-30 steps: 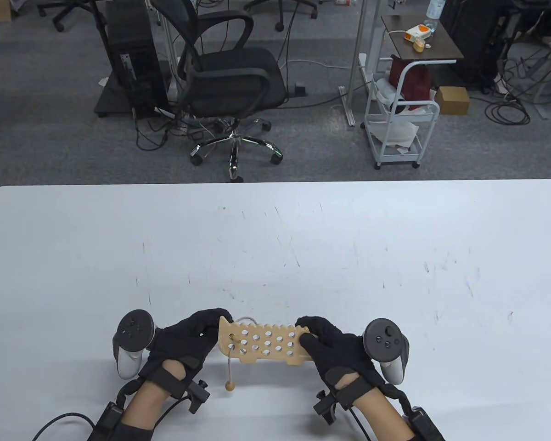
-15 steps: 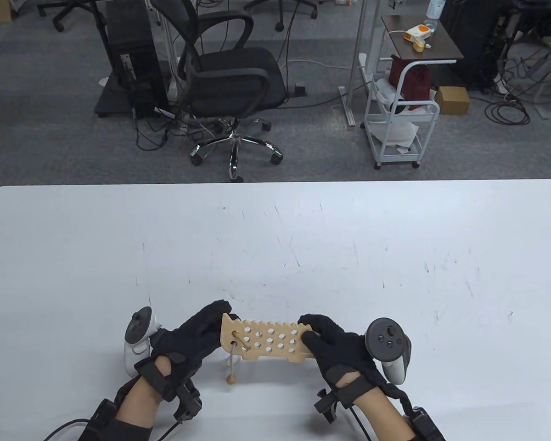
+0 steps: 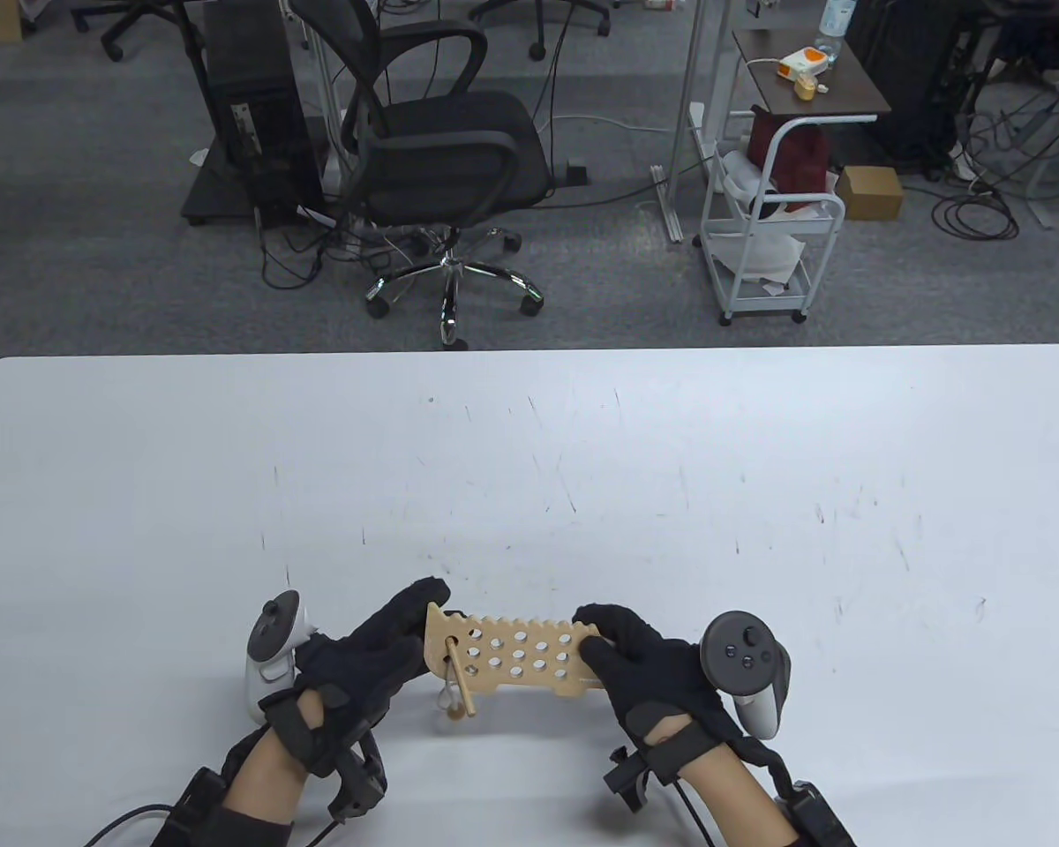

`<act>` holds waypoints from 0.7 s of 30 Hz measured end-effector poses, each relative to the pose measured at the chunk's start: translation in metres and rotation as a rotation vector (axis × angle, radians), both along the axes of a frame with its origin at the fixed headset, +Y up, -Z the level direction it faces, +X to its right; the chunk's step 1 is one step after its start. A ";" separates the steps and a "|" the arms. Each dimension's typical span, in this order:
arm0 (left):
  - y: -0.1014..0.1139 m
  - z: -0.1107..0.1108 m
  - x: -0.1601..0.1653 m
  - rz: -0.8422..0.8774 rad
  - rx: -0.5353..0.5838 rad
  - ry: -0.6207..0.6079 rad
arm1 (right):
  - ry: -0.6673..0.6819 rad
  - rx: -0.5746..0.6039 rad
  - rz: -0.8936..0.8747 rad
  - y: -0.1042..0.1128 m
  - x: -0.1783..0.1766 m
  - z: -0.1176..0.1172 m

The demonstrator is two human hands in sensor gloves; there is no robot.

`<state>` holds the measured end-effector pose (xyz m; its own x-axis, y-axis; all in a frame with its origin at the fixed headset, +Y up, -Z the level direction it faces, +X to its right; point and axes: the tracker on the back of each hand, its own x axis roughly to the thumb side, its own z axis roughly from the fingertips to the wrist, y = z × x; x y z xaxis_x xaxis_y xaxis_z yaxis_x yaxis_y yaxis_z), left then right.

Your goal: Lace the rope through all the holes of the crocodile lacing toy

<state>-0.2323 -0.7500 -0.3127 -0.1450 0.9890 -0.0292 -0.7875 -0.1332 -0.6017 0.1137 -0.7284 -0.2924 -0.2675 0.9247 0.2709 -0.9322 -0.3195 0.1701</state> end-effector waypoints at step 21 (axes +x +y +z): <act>0.013 0.004 -0.015 -0.340 0.168 0.275 | -0.027 -0.008 -0.007 0.000 0.002 0.000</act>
<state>-0.2476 -0.7366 -0.3087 0.2084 0.9695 0.1292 -0.9029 0.2415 -0.3557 0.1158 -0.7286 -0.2921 -0.2679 0.9287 0.2564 -0.9389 -0.3114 0.1468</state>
